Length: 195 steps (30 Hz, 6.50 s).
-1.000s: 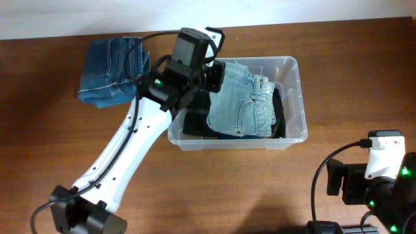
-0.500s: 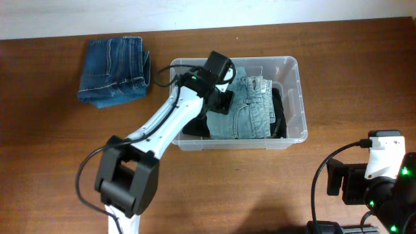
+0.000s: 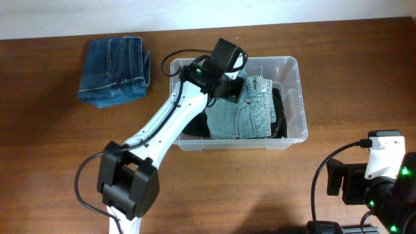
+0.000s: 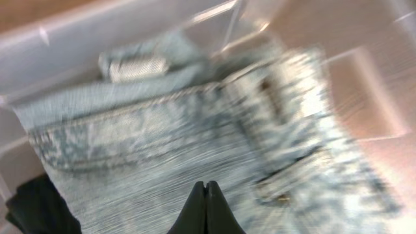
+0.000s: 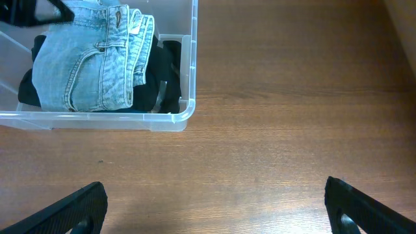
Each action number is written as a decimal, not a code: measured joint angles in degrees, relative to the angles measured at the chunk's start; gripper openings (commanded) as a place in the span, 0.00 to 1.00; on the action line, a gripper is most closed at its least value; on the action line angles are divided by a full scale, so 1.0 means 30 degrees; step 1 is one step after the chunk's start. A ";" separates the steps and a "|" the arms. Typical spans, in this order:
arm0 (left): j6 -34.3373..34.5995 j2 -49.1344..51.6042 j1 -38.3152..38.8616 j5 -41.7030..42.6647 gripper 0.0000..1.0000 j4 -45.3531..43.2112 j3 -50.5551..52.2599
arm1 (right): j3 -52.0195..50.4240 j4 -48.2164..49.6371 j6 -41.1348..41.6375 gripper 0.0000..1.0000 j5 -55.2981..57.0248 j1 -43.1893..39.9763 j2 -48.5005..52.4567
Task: Pack container
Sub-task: 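Lower the light-blue jeans onto the bundles and press it flat with the left gripper, then open the left gripper and swing it left over the dark-blue jeans, then lower the left gripper onto the dark-blue jeans edge and grasp it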
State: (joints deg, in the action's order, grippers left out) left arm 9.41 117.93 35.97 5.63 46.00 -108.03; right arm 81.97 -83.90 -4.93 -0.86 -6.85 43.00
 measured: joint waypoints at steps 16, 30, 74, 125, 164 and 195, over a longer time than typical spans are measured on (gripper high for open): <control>0.0015 0.2120 0.2448 0.0131 0.01 -0.0408 -0.0372 | 0.0000 0.0000 -0.0007 0.98 0.0000 0.0000 0.0000; 0.0007 0.2863 0.2470 0.0328 0.01 0.1953 -0.2659 | 0.0000 0.0000 0.0007 0.98 0.0000 0.0000 0.0000; -0.0510 0.3650 0.1902 -0.0699 0.01 0.2608 -0.7563 | 0.0000 0.0000 -0.0007 0.98 0.0000 0.0000 0.0000; -0.0823 -0.0568 -0.9777 -0.9224 0.01 0.5654 -0.7825 | 0.0000 0.0000 -0.0007 0.98 0.0000 0.0000 0.0000; -0.0845 0.9275 -1.5351 -0.0117 0.01 0.7715 -0.8320 | 0.0000 0.0000 0.0007 0.98 0.0000 0.0000 0.0000; -0.0780 0.9770 -1.9941 0.3373 1.00 1.2371 -1.4236 | 0.0000 0.0000 0.0000 0.98 0.0000 0.0000 0.0000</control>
State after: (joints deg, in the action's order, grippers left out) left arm 7.07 147.24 -23.86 15.75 83.11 -150.74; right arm 81.97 -83.90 -4.93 -0.86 -6.85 43.00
